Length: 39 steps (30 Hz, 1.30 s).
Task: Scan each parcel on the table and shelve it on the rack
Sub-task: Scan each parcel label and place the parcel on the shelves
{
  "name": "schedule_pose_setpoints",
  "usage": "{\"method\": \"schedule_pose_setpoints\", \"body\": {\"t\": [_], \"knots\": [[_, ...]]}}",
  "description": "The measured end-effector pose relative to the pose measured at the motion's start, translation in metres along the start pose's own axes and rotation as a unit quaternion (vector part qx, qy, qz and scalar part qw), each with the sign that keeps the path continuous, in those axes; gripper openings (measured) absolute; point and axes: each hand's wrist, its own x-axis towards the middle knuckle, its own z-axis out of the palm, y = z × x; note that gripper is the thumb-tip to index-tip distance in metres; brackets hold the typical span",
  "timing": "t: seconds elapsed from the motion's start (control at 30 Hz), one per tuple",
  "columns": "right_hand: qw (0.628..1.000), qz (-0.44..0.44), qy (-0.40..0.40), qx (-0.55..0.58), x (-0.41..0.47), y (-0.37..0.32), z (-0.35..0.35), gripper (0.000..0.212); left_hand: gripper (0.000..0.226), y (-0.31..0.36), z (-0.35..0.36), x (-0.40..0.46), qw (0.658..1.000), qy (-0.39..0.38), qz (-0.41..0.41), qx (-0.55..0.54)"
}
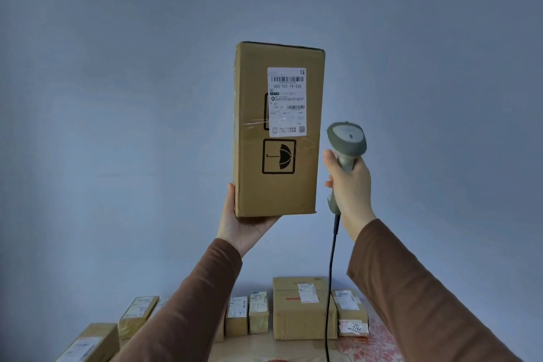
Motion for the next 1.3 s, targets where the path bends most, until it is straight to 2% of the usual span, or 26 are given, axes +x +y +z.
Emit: {"method": "schedule_pose_setpoints", "body": {"t": [0.07,0.17,0.3,0.43,0.57,0.7,0.83,0.97,1.07,1.17,1.3], "knots": [[0.997,0.069,-0.025,0.013,-0.003,0.027,-0.005,0.013,0.082,0.001,0.004,-0.003,1.000,-0.003,0.004,0.000],[0.985,0.152,-0.072,0.035,-0.015,0.053,-0.005,0.022,0.085,0.002,0.010,-0.008,1.000,-0.001,0.011,0.016],[0.976,0.170,-0.083,0.105,-0.024,0.062,0.001,0.040,0.087,0.007,0.019,-0.018,0.998,0.021,0.027,0.043],[0.972,0.173,-0.082,0.137,-0.027,0.063,0.013,0.035,0.083,0.020,0.030,-0.033,0.987,0.072,0.079,0.123],[0.965,0.180,-0.079,0.173,-0.035,0.060,0.030,0.032,0.082,0.044,0.035,-0.050,0.953,0.144,0.178,0.198],[0.956,0.182,-0.089,0.213,-0.051,0.052,0.057,0.043,0.079,0.070,0.040,-0.073,0.903,0.184,0.243,0.304],[0.945,0.196,-0.123,0.233,-0.074,0.033,0.096,0.044,0.095,0.098,0.046,-0.120,0.857,0.218,0.286,0.369],[0.930,0.211,-0.169,0.248,-0.103,0.007,0.143,0.041,0.060,0.133,0.052,-0.184,0.842,0.229,0.297,0.388],[0.915,0.225,-0.216,0.257,-0.134,-0.024,0.181,0.037,0.073,0.162,0.060,-0.240,0.818,0.250,0.296,0.425],[0.903,0.219,-0.250,0.273,-0.174,-0.060,0.221,0.042,0.087,0.194,0.067,-0.308,0.789,0.261,0.287,0.476],[0.879,0.229,-0.305,0.288,-0.239,-0.114,0.275,0.042,0.093,0.237,0.080,-0.405,0.759,0.285,0.327,0.487]]}}
